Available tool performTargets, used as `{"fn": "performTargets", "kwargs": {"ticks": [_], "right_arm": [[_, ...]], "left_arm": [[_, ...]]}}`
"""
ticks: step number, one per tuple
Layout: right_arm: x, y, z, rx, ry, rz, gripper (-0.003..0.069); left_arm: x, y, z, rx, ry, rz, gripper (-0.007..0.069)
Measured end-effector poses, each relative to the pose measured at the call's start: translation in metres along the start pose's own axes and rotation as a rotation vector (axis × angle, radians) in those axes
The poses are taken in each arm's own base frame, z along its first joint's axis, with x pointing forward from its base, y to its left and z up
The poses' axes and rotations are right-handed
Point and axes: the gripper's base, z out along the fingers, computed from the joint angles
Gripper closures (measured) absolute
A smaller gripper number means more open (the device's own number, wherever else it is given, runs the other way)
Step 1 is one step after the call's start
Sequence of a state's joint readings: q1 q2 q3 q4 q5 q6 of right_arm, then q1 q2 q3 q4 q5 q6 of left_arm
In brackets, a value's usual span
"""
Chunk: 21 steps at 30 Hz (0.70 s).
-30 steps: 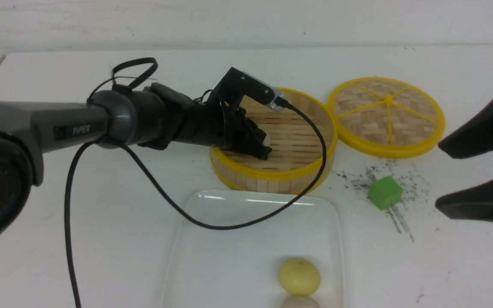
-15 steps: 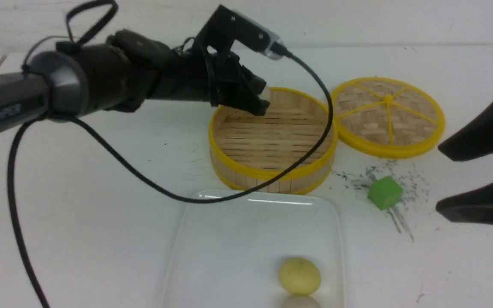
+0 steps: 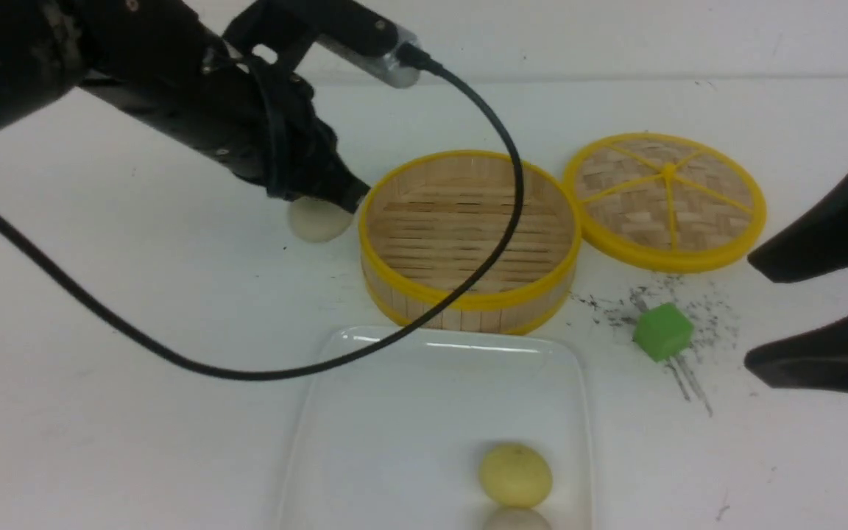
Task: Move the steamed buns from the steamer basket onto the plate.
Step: Use the left arm to put the steamed stuffed bun into the plate
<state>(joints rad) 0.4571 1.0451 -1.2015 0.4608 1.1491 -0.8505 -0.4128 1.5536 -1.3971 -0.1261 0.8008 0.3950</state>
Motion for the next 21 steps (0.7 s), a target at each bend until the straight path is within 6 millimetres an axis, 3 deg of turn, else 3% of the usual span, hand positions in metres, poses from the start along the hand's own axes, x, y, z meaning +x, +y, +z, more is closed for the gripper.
{"fn": "performTargets", "kwargs": {"ticks": [9, 14, 17, 21], "right_arm": [[-0.001, 0.001, 0.000, -0.010, -0.010, 0.007, 0.0179], [-0.001, 0.001, 0.000, -0.014, -0.008, 0.007, 0.0193], [-0.001, 0.001, 0.000, -0.016, -0.006, 0.007, 0.0204], [-0.001, 0.001, 0.000, -0.016, -0.006, 0.007, 0.0206]], "left_arm": [[0.009, -0.021, -0.044, 0.165, 0.044, -0.081, 0.0603], [0.027, -0.031, -0.040, 0.233, 0.106, -0.119, 0.0603], [0.058, -0.042, -0.029, 0.272, 0.164, -0.160, 0.0603], [0.086, -0.056, -0.024, 0.320, 0.105, -0.201, 0.0603]]}}
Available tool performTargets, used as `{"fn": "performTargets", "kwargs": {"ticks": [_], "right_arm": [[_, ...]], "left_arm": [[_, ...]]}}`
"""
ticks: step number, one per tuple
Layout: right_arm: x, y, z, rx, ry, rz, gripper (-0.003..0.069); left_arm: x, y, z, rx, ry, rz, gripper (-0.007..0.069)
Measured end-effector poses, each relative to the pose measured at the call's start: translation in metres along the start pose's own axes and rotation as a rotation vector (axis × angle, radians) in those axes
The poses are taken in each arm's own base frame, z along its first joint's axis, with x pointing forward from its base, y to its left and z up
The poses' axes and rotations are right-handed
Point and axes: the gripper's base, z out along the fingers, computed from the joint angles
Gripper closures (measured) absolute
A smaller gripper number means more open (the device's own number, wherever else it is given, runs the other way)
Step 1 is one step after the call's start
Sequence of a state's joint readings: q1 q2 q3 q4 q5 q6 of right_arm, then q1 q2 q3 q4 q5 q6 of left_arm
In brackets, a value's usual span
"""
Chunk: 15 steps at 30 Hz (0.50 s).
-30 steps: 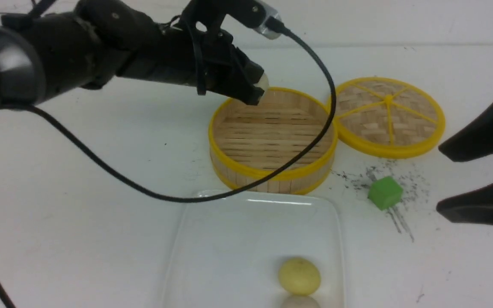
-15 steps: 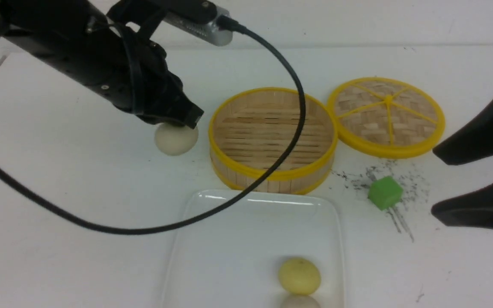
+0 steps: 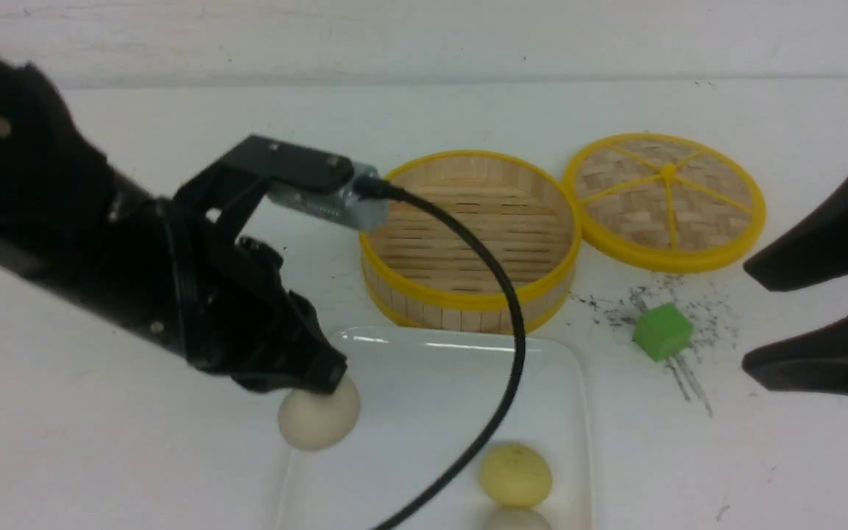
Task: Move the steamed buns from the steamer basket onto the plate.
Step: Use the left arm to put the steamed stuffed bun into the plate
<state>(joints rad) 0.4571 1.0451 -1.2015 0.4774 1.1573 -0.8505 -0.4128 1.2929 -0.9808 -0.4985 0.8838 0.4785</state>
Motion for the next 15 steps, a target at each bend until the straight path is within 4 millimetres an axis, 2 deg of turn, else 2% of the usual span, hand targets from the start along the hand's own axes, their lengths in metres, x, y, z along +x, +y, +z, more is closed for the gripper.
{"fn": "performTargets", "kwargs": {"ticks": [1, 2, 4, 11, 15], "right_arm": [[0.000, 0.000, 0.000, 0.000, 0.000, 0.000, 0.0206], [0.000, 0.000, 0.000, 0.000, 0.000, 0.000, 0.0206], [0.000, 0.000, 0.000, 0.000, 0.000, 0.000, 0.0206], [-0.001, 0.001, 0.000, -0.006, -0.007, 0.004, 0.0206], [-0.001, 0.001, 0.000, -0.008, -0.009, 0.005, 0.0206]], "left_arm": [[0.010, -0.002, 0.004, 0.017, -0.031, -0.006, 0.0603], [0.009, -0.003, 0.003, 0.018, -0.045, -0.003, 0.0603], [0.023, -0.004, 0.011, 0.044, -0.130, -0.026, 0.0603], [0.040, 0.001, 0.038, 0.079, -0.192, -0.031, 0.0603], [0.049, 0.008, 0.060, 0.090, -0.192, -0.055, 0.0603]]}}
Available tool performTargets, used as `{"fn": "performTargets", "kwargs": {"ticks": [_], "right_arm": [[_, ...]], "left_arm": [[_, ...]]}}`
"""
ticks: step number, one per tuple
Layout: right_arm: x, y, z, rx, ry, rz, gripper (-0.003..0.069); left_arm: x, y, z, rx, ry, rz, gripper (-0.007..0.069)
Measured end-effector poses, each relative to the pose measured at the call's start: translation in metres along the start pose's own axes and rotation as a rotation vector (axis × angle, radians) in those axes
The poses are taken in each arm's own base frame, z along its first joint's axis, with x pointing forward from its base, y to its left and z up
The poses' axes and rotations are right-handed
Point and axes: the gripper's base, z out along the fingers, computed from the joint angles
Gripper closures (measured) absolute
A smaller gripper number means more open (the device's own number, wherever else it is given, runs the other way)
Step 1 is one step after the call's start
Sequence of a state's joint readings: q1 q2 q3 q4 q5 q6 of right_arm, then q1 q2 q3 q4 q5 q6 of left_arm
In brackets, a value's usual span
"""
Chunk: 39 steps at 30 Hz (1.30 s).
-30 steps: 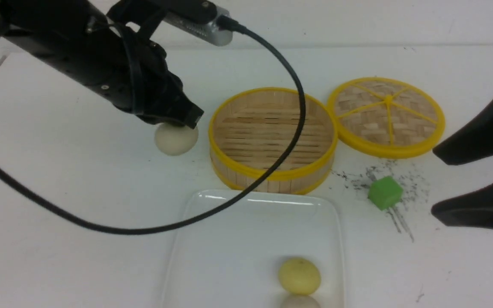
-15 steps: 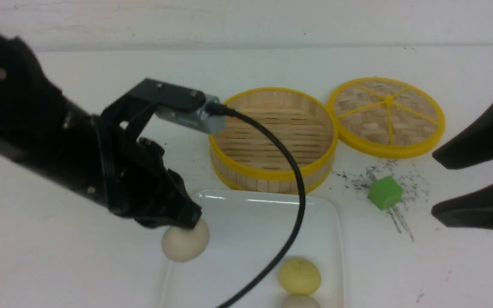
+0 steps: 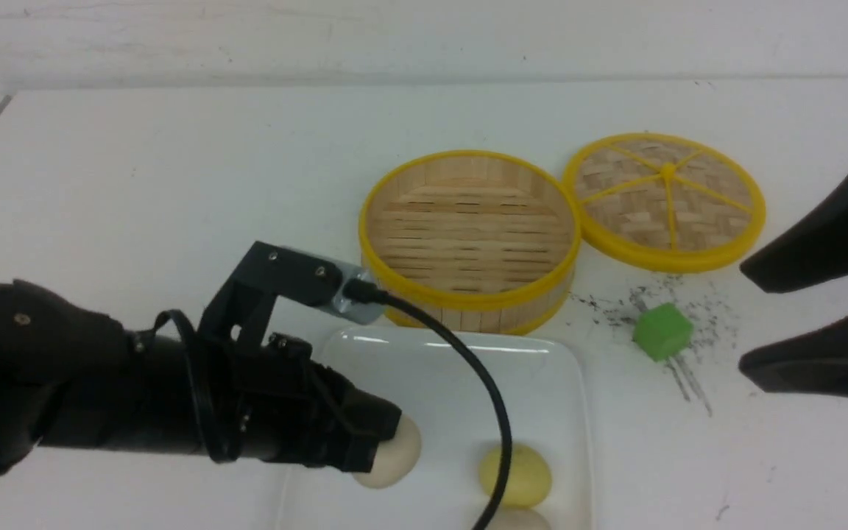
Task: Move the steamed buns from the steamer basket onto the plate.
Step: Use the left arm to put the steamed stuffed bun into the plate
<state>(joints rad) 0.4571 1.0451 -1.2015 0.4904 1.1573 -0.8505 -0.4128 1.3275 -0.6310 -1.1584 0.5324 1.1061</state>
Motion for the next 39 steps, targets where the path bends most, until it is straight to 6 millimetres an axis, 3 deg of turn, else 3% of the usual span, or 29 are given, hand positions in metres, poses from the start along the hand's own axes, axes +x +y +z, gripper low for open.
{"fn": "performTargets", "kwargs": {"ticks": [9, 27, 33, 34, 35, 36, 39], "right_arm": [[0.000, 0.000, 0.000, -0.003, 0.000, 0.001, 0.0206], [0.000, 0.001, 0.000, -0.007, -0.002, 0.003, 0.0206], [0.000, 0.001, 0.000, -0.007, -0.002, 0.003, 0.0206], [0.000, 0.001, 0.000, -0.007, -0.002, 0.003, 0.0206], [0.000, 0.001, 0.000, -0.007, -0.002, 0.003, 0.0206], [0.000, 0.001, 0.000, -0.008, -0.002, 0.003, 0.0206], [0.000, 0.001, 0.000, -0.007, -0.002, 0.003, 0.0206]], "left_arm": [[0.009, 0.009, 0.022, 0.025, 0.014, -0.021, 0.0603], [0.026, 0.010, 0.024, 0.032, 0.130, 0.033, 0.0586], [0.030, 0.007, 0.023, 0.071, 0.170, 0.052, 0.0466], [0.030, 0.007, 0.023, 0.066, 0.173, 0.025, 0.0390], [0.030, 0.007, 0.023, 0.066, 0.173, 0.023, 0.0382], [0.030, 0.008, 0.023, 0.054, 0.170, 0.003, 0.0304], [0.029, 0.011, 0.024, 0.022, 0.156, -0.008, 0.0219]]}}
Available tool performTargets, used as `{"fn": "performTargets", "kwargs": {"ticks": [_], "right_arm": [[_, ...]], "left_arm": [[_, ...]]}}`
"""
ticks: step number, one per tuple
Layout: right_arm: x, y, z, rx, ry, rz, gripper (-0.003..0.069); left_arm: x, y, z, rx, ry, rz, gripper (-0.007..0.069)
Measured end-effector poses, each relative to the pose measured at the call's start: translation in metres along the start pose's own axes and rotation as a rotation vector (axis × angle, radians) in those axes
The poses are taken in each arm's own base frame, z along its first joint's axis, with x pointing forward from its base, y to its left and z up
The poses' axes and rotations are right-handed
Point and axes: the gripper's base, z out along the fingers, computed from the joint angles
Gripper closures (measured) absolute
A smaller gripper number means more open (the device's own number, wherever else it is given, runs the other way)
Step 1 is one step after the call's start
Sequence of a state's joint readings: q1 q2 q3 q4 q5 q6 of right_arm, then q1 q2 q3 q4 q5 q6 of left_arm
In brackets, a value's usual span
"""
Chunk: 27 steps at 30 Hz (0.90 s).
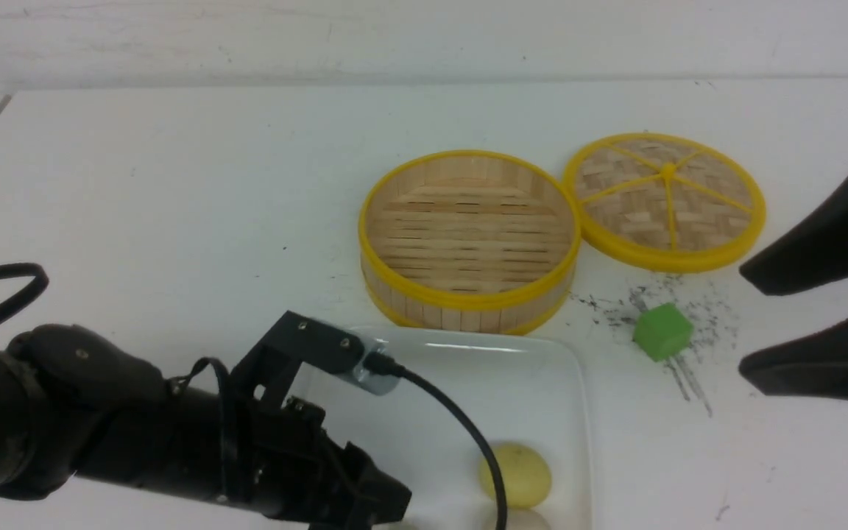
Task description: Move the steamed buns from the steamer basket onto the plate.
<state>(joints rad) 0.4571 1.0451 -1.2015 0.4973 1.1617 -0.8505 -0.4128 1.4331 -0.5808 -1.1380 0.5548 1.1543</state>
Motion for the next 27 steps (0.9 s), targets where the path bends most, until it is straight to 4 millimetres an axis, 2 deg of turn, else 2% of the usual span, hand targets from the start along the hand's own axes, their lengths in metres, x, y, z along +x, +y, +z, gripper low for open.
{"fn": "performTargets", "kwargs": {"ticks": [4, 8, 10, 11, 12, 14, 15, 17, 18, 19, 20, 21, 22, 26, 27], "right_arm": [[0.000, 0.000, 0.000, -0.001, 0.001, 0.000, 0.0206], [-0.001, -0.001, 0.000, 0.007, -0.006, -0.001, 0.0206], [-0.002, -0.002, 0.000, 0.022, -0.019, -0.009, 0.0206], [-0.002, -0.002, 0.000, 0.027, -0.023, -0.009, 0.0206], [-0.004, -0.005, 0.000, 0.053, -0.046, -0.013, 0.0206], [-0.007, -0.008, -0.002, 0.095, -0.084, -0.018, 0.0206], [-0.008, -0.008, -0.003, 0.102, -0.090, -0.018, 0.0206], [-0.014, -0.011, -0.011, 0.195, -0.176, -0.030, 0.0206], [-0.015, -0.012, -0.012, 0.204, -0.183, -0.032, 0.0206], [-0.018, -0.013, -0.016, 0.247, -0.221, -0.037, 0.0206], [-0.021, -0.014, -0.026, 0.323, -0.282, -0.055, 0.0206], [-0.022, -0.014, -0.028, 0.339, -0.295, -0.057, 0.0206], [-0.025, -0.014, -0.038, 0.409, -0.350, -0.075, 0.0206], [-0.026, -0.011, -0.061, 0.547, -0.427, -0.112, 0.0206], [-0.026, -0.010, -0.063, 0.556, -0.431, -0.112, 0.0206]], "left_arm": [[-0.011, 0.002, -0.003, -0.033, -0.042, 0.010, 0.0173], [-0.040, 0.000, -0.011, -0.039, -0.123, 0.050, 0.0173], [-0.064, -0.003, -0.021, -0.046, -0.195, 0.087, 0.0177], [-0.066, -0.004, -0.022, -0.046, -0.201, 0.090, 0.0178], [-0.087, -0.008, -0.035, -0.058, -0.274, 0.126, 0.0179], [-0.107, -0.015, -0.051, -0.075, -0.355, 0.163, 0.0180], [-0.109, -0.016, -0.054, -0.079, -0.369, 0.168, 0.0180], [-0.134, -0.030, -0.090, -0.123, -0.517, 0.233, 0.0180], [-0.134, -0.030, -0.092, -0.127, -0.523, 0.236, 0.0180], [-0.141, -0.036, -0.107, -0.151, -0.581, 0.258, 0.0180], [-0.149, -0.047, -0.136, -0.204, -0.685, 0.300, 0.0180], [-0.150, -0.047, -0.136, -0.204, -0.688, 0.303, 0.0180], [-0.151, -0.057, -0.163, -0.266, -0.782, 0.340, 0.0180], [-0.141, -0.075, -0.214, -0.401, -0.946, 0.420, 0.0180], [-0.141, -0.076, -0.216, -0.406, -0.953, 0.424, 0.0180]]}}
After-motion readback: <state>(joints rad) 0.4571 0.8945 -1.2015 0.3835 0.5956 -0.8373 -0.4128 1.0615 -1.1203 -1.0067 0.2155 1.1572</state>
